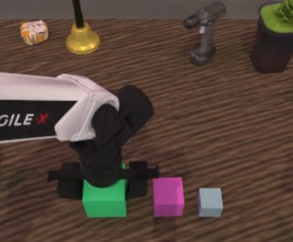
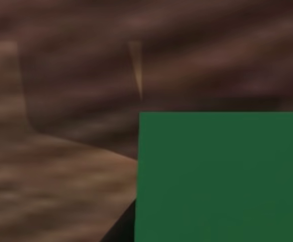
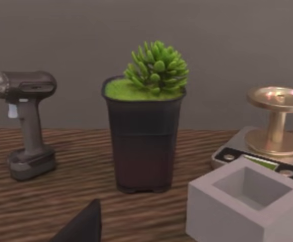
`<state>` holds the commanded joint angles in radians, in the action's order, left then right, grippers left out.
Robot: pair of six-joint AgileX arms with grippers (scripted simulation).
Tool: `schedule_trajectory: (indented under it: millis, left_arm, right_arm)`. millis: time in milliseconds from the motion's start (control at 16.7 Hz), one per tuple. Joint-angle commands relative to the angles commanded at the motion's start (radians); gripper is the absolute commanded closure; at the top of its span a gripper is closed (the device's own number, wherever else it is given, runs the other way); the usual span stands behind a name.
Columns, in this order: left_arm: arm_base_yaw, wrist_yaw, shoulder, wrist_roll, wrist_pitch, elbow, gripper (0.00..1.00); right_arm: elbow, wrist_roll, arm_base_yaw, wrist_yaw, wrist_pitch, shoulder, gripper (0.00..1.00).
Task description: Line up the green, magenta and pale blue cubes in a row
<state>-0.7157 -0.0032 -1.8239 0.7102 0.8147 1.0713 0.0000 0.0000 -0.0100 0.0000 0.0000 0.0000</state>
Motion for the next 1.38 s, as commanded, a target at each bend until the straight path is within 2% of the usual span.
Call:
schedule_trajectory:
  millis: [540,1140,1380]
  left_arm:
    - [0.0,0.0,0.0,0.0,0.0,0.0,0.02]
    - [0.001,0.0,0.002,0.001,0.004,0.003,0.0]
    - [0.007,-0.001,0.037,0.004,0.115,0.075,0.0]
  right_arm:
    - [0.0,0.0,0.0,0.0,0.0,0.0,0.0]
    - [0.0,0.0,0.0,0.0,0.0,0.0,0.0]
    - [0.0,0.0,0.0,0.0,0.0,0.0,0.0]
